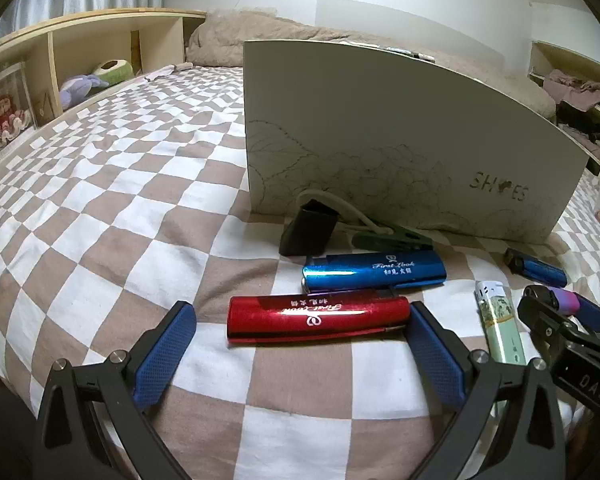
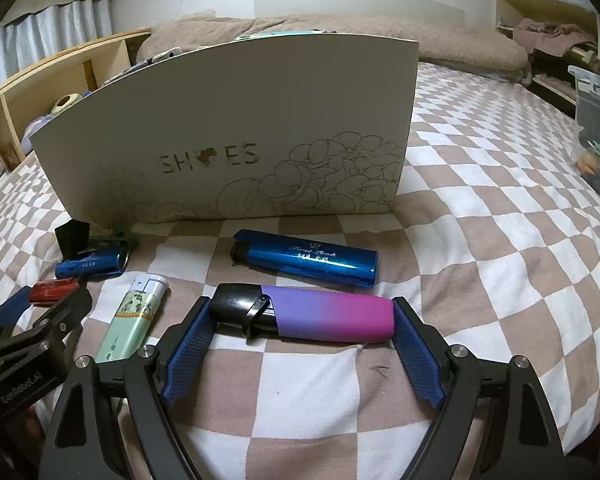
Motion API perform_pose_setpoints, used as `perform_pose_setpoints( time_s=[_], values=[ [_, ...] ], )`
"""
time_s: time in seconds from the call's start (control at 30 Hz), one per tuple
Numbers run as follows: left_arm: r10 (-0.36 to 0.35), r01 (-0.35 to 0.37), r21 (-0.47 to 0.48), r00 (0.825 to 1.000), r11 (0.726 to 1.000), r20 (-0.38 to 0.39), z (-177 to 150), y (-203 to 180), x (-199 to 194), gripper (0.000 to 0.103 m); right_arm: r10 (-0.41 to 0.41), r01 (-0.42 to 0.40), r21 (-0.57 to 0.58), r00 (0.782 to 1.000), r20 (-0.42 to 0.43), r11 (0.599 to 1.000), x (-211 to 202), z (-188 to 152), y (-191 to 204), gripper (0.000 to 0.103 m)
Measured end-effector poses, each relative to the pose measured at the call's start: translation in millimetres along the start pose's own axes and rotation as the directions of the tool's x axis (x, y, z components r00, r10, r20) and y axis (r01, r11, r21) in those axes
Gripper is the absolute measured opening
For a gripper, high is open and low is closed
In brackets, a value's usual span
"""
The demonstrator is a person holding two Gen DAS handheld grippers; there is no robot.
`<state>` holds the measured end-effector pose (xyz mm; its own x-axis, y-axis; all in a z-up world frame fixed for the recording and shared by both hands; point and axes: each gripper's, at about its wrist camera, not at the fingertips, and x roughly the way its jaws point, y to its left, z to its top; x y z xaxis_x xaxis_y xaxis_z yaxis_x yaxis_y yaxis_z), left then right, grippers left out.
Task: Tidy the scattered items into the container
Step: 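Grasp the red lighter with the left gripper while the right grasps the purple-pink vape, then lift the red lighter and purple-pink vape and carry them over the shoebox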
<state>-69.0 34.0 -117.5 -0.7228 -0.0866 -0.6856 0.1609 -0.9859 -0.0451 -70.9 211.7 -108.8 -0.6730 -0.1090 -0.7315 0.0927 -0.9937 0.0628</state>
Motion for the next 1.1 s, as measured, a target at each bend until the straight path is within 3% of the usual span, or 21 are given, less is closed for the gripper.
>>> perform_pose_setpoints(
  time_s=[0.2, 0.4, 0.53, 0.9, 1.1],
  values=[
    [-0.002, 0.002, 0.011, 1.000, 1.000, 0.009, -1, 1, -4, 0.101, 0.002, -0.002, -0.003, 1.000, 0.005, 1.000, -4, -2, 0, 0.087],
    [0.013, -0.013, 0.020, 1.000, 1.000, 0.021, -3, -1, -10, 0.093, 0.006, -0.006, -0.024, 1.000, 0.000, 1.000, -12, -7, 2, 0.087],
    [0.003, -0.004, 0.022, 1.000, 1.000, 0.021, -4, -1, -14, 0.082, 0.028, -0.028, -0.008, 1.000, 0.000, 1.000, -17, -7, -2, 0.087],
    [-0.053, 0.053, 0.010, 0.998, 0.999, 0.016, -4, 6, -21, 0.082, 0.061, -0.061, 0.002, 0.998, 0.007, 0.998, -24, -9, -4, 0.087],
    [-0.063, 0.062, 0.010, 0.998, 0.998, 0.031, -3, 4, -31, 0.082, 0.120, -0.120, 0.009, 0.993, 0.007, 0.993, -32, -9, -7, 0.087]
  ],
)
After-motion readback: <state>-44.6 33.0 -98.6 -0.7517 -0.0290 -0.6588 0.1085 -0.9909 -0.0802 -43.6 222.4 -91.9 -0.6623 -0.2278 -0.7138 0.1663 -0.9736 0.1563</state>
